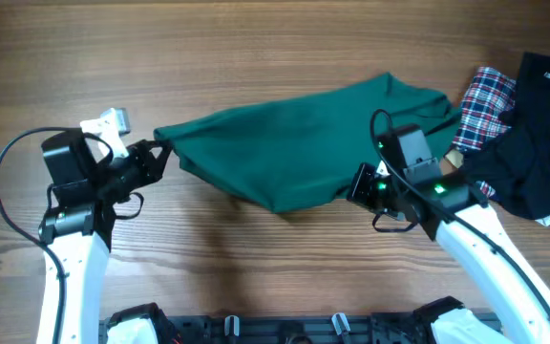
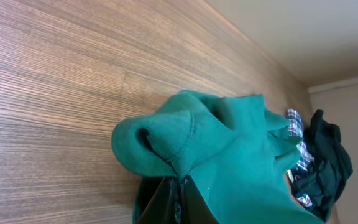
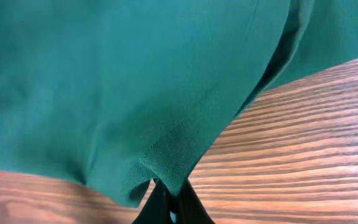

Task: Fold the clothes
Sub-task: 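Hold both ends and stretch the green garment between the grippers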

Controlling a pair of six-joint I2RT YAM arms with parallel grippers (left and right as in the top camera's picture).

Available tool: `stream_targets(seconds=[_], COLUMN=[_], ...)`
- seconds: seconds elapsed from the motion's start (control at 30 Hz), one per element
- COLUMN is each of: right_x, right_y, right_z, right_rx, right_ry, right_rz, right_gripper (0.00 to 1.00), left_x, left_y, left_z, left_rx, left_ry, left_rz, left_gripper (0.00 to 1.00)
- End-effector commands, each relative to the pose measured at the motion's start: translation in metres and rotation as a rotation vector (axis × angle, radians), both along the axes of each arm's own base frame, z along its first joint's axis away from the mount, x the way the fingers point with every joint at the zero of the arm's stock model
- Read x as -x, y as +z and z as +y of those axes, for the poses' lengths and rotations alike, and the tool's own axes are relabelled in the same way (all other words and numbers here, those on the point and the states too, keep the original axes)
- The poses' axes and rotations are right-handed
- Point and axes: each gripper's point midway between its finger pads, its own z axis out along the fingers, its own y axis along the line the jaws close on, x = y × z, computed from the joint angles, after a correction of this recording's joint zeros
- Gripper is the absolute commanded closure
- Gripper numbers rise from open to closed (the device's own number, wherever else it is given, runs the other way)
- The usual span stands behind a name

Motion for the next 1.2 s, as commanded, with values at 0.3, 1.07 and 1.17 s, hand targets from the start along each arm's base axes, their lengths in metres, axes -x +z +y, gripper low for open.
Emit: stream_targets(seconds=[0.3,1.07,1.17], right_x=[-0.014,-0.02,-0.021], right_y=[0.122,0.164,0.161], right_z=[-0.018,-0.038,-0.038], right_rx=[0.005,0.125,0.128], right_ry=[-0.01,-0.045,-0.044], right_rz=[-0.399,-0.448,-0.44], right_gripper=[0.96,0.96,0.96], left_x=[0.019,0.088,0.073], left_y=[0.044,-0.019,-0.049], left_z=[-0.012,-0.013,-0.01], left_rx=[-0.099,-0.052,-0.024], left_ry=[-0.102,-0.048,-0.055], left_rz=[-0.201,0.263,0.373], left_gripper=[0.96,0.0,0.0])
